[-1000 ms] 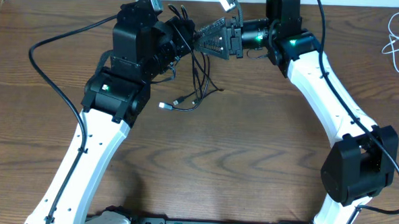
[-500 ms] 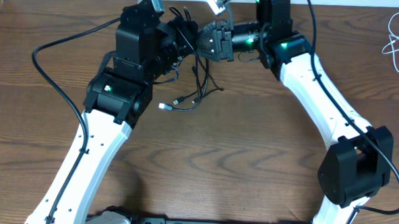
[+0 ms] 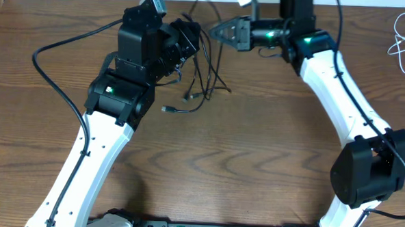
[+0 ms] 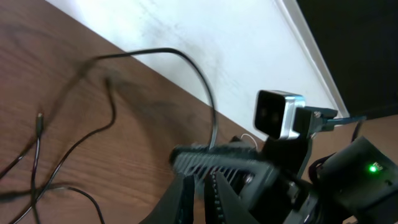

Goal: Untangle cables

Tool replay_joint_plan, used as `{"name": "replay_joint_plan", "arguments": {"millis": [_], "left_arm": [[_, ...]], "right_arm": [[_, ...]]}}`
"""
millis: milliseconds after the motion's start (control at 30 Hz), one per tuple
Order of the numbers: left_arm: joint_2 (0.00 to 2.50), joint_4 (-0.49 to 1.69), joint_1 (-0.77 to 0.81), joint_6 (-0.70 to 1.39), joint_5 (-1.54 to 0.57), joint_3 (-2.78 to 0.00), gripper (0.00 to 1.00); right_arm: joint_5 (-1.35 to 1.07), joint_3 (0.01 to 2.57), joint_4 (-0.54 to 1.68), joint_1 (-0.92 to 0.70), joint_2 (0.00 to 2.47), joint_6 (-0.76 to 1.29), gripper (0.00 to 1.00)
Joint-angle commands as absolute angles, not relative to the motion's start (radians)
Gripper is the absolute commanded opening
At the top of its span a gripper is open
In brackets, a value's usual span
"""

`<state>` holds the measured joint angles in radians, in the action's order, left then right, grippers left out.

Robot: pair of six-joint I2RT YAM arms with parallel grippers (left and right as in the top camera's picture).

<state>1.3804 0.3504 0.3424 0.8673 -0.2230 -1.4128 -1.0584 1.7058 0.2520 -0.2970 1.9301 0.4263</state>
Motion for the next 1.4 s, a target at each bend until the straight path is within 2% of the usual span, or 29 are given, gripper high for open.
{"name": "replay_joint_plan", "arguments": {"millis": [0,33,400,933,1033,1200,1367], "left_arm": [[1.374,0.374,0.344,0.850,-0.224,-1.418,0.11],[1.374,0.387,0.344,0.833,-0.224,-1.418,0.08],[1.374,0.619,0.344,0.404,-0.222,-1.417,0.08],[1.374,0.732,0.344,0.313,-0.163,-1.417,0.08],[1.374,0.744,0.344,0.310,-0.164,-1.417,0.08],[1.374,0.757,0.344,0.310,-0.164,-1.417,0.08],[1.374,0.759,0.344,0.311,-0.164,-1.417,0.07]], "right_arm": [[-1.022,1.720,0.250,-0.258,1.898,0.434,0.01],[-1.007,1.721,0.246,-0.242,1.888,0.446,0.01],[-0.941,1.721,0.205,-0.010,1.692,0.530,0.01],[-0.875,1.721,0.330,0.088,1.550,0.516,0.01],[-0.775,1.721,0.387,0.115,1.546,0.514,0.01],[-0.477,1.721,0.552,0.177,1.521,0.434,0.01],[-0.301,1.721,0.667,0.291,1.463,0.421,0.01]]}}
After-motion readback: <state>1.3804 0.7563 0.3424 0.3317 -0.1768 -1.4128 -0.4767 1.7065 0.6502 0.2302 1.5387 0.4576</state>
